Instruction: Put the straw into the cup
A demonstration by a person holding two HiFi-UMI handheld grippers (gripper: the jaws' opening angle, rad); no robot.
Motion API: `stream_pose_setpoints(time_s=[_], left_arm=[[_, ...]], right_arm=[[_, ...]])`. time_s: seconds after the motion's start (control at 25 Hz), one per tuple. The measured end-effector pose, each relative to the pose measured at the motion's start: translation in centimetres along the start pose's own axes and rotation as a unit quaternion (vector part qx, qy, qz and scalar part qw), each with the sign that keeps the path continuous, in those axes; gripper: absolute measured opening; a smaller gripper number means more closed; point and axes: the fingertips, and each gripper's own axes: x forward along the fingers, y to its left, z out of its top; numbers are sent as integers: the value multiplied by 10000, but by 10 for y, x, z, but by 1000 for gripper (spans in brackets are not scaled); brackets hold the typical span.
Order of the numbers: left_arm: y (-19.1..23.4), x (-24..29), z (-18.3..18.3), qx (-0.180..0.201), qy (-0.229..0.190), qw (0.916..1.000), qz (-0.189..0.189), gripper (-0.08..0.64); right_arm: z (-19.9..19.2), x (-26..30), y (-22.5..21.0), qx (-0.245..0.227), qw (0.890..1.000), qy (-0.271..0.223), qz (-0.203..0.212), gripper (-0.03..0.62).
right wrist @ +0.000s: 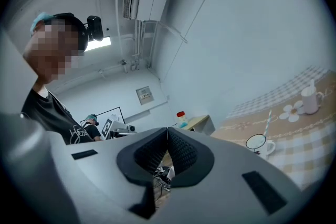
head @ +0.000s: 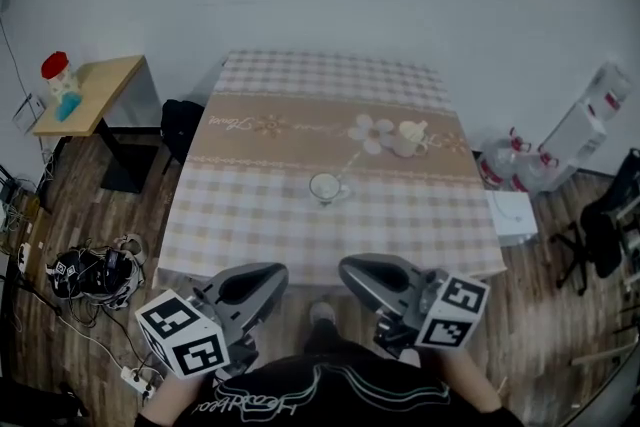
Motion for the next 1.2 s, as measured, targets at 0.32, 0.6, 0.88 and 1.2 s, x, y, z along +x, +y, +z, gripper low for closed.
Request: stream_pose_setpoints(time_s=[0.32,0.6,0.88,1.2], left_arm=[[-33,-17,-12,337,27,9989,-312,-3],[-37,-24,-25,272,128,9988,-375,-3],[-33,-29,-33,135,186,9993,-287,-3],[-24,-28,-43,101,277,9994,-199,-2]], right_arm=[[-16,-10,36,40,9999,-8,138,14],[-32,-8,42,66,9999,110,7,12],[-42,-6,42,198,9997,134,-28,12],[-52,-5,35,313,9993,183,-78,12]])
